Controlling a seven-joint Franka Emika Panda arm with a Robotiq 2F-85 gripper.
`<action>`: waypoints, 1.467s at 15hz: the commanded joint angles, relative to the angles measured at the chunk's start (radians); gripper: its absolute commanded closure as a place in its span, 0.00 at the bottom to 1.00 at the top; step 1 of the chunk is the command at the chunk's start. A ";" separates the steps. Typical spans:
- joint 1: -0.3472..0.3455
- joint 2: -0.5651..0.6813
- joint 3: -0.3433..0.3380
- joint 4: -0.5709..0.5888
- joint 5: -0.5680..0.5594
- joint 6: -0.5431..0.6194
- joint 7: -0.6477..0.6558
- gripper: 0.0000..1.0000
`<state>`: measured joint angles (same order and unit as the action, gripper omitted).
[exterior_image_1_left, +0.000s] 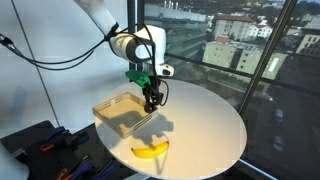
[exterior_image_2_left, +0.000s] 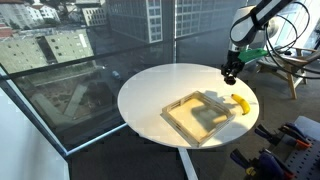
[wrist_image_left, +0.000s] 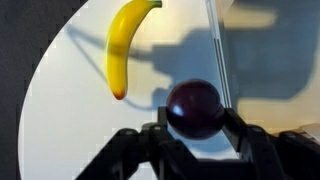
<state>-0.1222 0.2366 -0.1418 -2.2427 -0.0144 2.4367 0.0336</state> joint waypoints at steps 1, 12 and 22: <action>-0.024 0.037 -0.005 0.034 0.006 0.018 -0.031 0.67; -0.076 0.123 -0.004 0.082 0.028 0.065 -0.061 0.67; -0.125 0.190 0.032 0.109 0.132 0.110 -0.161 0.67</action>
<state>-0.2171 0.4000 -0.1345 -2.1639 0.0783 2.5389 -0.0790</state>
